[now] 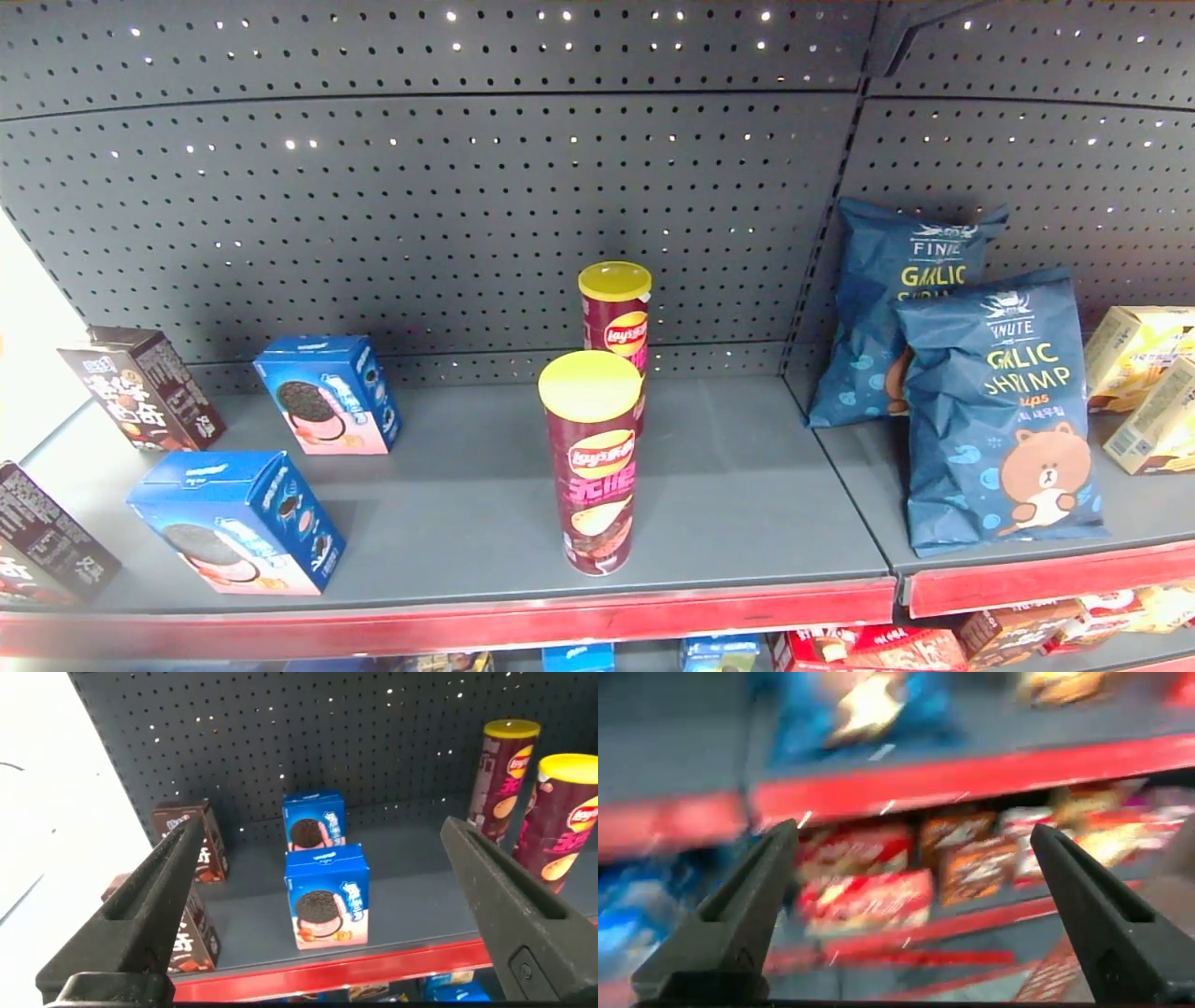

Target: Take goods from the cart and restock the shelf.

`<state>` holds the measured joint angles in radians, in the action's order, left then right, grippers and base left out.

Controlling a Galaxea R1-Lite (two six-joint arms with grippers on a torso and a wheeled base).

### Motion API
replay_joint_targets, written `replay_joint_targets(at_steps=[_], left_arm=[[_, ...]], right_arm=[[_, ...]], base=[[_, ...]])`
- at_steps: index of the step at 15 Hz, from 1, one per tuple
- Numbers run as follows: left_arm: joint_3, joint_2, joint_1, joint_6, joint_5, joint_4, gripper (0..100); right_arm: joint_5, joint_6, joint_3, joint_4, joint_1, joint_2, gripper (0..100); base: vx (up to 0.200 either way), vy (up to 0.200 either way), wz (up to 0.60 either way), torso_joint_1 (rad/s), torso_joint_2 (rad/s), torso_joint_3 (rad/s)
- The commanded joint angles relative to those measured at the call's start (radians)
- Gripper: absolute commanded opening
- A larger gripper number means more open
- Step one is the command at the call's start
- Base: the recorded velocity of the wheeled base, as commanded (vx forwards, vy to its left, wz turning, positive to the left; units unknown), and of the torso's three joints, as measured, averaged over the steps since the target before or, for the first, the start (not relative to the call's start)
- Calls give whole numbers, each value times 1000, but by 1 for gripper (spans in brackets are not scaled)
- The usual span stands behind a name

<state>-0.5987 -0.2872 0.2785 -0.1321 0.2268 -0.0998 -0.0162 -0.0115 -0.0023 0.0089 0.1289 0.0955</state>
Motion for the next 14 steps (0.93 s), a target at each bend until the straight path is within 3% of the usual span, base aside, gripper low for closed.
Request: replay_joint_targets(at_steps=[1, 10, 11, 12, 13, 14], left_arm=[[-1, 7, 19, -1, 0, -1, 100], [-21, 5, 31, 0, 2, 2, 100], [-21, 10, 31, 0, 3, 2, 100], [-21, 26, 28, -1, 8, 2, 100], [-18, 37, 24, -1, 8, 0, 100], [23, 74, 21, -1, 8, -8, 100]], right_arm=[[-2, -4, 1, 0, 1, 3, 100], [-4, 4, 2, -9, -18, 3, 100], [-1, 5, 1, -7, -150, -3, 100], [-2, 5, 1, -6, -213, 6, 100], [-2, 4, 1, -7, -209, 9, 100], [-2, 4, 2, -7, -132, -7, 100]], base=[[0, 0, 0, 0, 0, 0], [0, 0, 0, 0, 0, 0], [0, 0, 0, 0, 0, 0], [0, 0, 0, 0, 0, 0], [0, 0, 0, 0, 0, 0], [0, 0, 0, 0, 0, 0]])
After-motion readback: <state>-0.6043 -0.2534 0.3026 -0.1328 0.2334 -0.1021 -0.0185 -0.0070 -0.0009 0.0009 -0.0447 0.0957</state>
